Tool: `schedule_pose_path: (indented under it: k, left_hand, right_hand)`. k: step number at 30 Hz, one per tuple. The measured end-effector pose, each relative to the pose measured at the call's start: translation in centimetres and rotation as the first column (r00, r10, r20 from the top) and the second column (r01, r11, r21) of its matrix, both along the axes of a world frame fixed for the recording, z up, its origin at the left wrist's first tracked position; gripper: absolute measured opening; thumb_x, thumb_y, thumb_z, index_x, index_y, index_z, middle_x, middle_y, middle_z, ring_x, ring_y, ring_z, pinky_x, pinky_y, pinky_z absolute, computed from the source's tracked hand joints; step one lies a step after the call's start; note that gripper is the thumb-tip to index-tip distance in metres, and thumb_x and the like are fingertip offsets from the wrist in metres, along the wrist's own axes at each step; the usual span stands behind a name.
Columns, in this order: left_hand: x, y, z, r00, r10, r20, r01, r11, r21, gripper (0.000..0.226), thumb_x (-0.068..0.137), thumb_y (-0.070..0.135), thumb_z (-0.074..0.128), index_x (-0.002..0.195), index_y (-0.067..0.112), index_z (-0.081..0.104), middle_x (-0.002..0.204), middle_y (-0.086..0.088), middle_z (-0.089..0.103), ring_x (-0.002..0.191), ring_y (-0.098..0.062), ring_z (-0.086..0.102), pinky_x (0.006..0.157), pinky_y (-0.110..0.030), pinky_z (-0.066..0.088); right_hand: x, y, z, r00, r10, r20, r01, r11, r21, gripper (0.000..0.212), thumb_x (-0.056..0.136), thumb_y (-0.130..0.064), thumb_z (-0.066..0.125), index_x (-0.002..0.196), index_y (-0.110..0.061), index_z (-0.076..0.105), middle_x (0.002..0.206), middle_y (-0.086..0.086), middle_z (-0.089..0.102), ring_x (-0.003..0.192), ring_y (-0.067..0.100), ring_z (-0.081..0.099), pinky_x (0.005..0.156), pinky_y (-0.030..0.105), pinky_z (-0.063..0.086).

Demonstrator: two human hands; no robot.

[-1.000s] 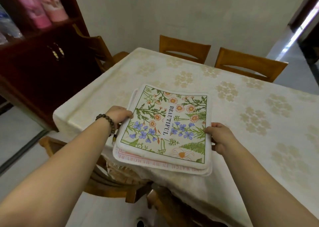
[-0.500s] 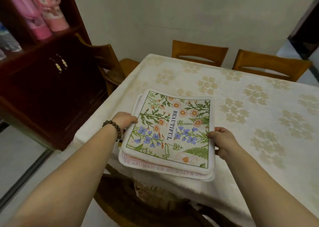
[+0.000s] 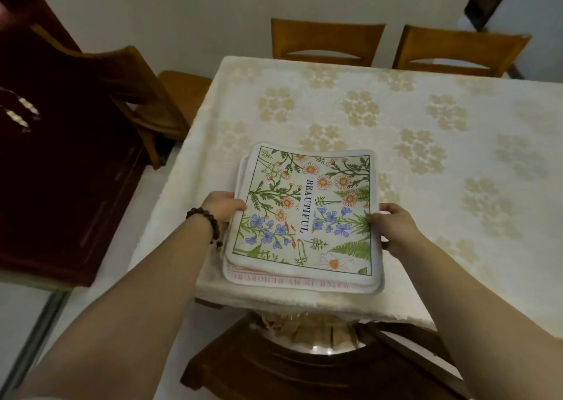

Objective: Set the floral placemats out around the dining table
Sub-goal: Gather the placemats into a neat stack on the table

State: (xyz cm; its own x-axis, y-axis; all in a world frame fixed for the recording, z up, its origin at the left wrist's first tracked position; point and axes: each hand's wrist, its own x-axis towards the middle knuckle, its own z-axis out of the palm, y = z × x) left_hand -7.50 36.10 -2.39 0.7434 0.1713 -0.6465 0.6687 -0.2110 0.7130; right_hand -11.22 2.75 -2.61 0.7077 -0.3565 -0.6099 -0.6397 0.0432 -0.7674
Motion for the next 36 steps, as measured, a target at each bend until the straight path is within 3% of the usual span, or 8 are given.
schedule_pose_path:
  k: [4,8,16,20,24,27,30,36]
  left_hand:
    - [0.7,-1.2,-2.6,0.999,-0.013,-0.03,0.014,1.0,0.027,0.023,0.076,0.002,0.068,0.099,0.004,0.069,0.089,-0.015,0.072,0.082,-0.031,0.07,0.078,-0.042,0.058]
    - [0.5,-2.0,-4.3,1.0,-0.007,-0.026,0.01,0.992,0.129,0.019,0.077,0.006,0.068,0.095,0.011,0.069,0.095,-0.013,0.071,0.088,-0.03,0.067,0.078,-0.038,0.057]
    - [0.9,-2.2,-4.8,0.999,-0.033,0.036,0.025,0.978,0.208,0.037,0.078,0.007,0.07,0.115,0.007,0.065,0.102,-0.008,0.067,0.089,-0.024,0.061,0.078,-0.029,0.048]
    - [1.1,-1.7,-4.0,1.0,0.015,0.003,-0.015,0.996,0.089,0.039,0.081,0.007,0.066,0.12,0.007,0.062,0.113,-0.014,0.067,0.099,-0.03,0.063,0.09,-0.043,0.053]
    - [0.9,-1.6,-2.8,1.0,0.003,-0.009,-0.003,1.0,-0.016,0.034,0.083,0.004,0.06,0.116,0.011,0.063,0.105,-0.013,0.068,0.095,-0.031,0.065,0.082,-0.046,0.056]
    - [0.9,-1.6,-1.4,1.0,-0.021,0.015,0.023,0.992,-0.127,0.032,0.085,0.001,0.057,0.115,0.011,0.062,0.106,-0.013,0.068,0.092,-0.029,0.067,0.069,-0.038,0.056]
    - [1.1,-1.7,0.5,0.996,-0.084,0.043,0.092,0.971,-0.223,0.03,0.087,0.0,0.056,0.114,0.011,0.062,0.106,-0.013,0.07,0.09,-0.028,0.068,0.064,-0.036,0.056]
    - [2.2,-3.1,5.5,0.98,-0.154,0.129,0.192,0.905,-0.379,0.032,0.088,-0.006,0.05,0.114,0.009,0.06,0.106,-0.015,0.07,0.091,-0.03,0.068,0.068,-0.042,0.06]
  right_hand:
    - [0.9,-0.7,-2.4,0.998,0.013,-0.054,-0.016,0.998,-0.055,0.016,0.083,-0.001,0.062,0.087,-0.015,0.054,0.088,0.013,0.064,0.071,0.026,0.062,0.057,0.034,0.05]
    - [0.9,-0.6,-4.8,0.995,-0.008,-0.104,-0.006,0.991,-0.133,0.028,0.079,-0.001,0.061,0.106,-0.008,0.059,0.104,0.018,0.067,0.094,0.036,0.066,0.085,0.051,0.055]
    - [1.6,-0.5,-5.7,0.991,0.073,-0.113,-0.106,0.939,-0.327,0.045,0.082,-0.006,0.06,0.126,-0.011,0.055,0.113,0.017,0.067,0.098,0.035,0.065,0.087,0.044,0.054]
    - [1.4,-0.1,-5.3,0.981,0.142,-0.132,-0.185,0.886,-0.425,0.048,0.083,-0.013,0.06,0.131,-0.015,0.055,0.117,0.015,0.067,0.102,0.035,0.063,0.091,0.045,0.051]
    - [1.3,-0.2,-4.9,0.984,0.117,-0.133,-0.157,0.92,-0.359,0.055,0.08,-0.014,0.066,0.133,-0.014,0.054,0.122,0.015,0.065,0.106,0.035,0.063,0.096,0.046,0.049]
    - [1.2,-0.5,-4.7,0.993,0.078,-0.09,-0.099,0.96,-0.263,0.05,0.078,-0.012,0.069,0.126,-0.011,0.058,0.114,0.013,0.068,0.1,0.032,0.065,0.093,0.045,0.051]
    - [0.9,-0.6,-4.3,0.998,0.049,-0.049,-0.057,0.985,-0.162,0.042,0.078,-0.01,0.071,0.118,-0.009,0.059,0.091,0.003,0.065,0.081,0.022,0.065,0.076,0.035,0.053]
    - [0.3,-1.0,-3.0,1.0,0.015,0.017,-0.015,1.0,-0.007,0.034,0.078,-0.015,0.075,0.107,-0.01,0.057,0.083,-0.003,0.065,0.07,0.011,0.063,0.048,0.017,0.045]
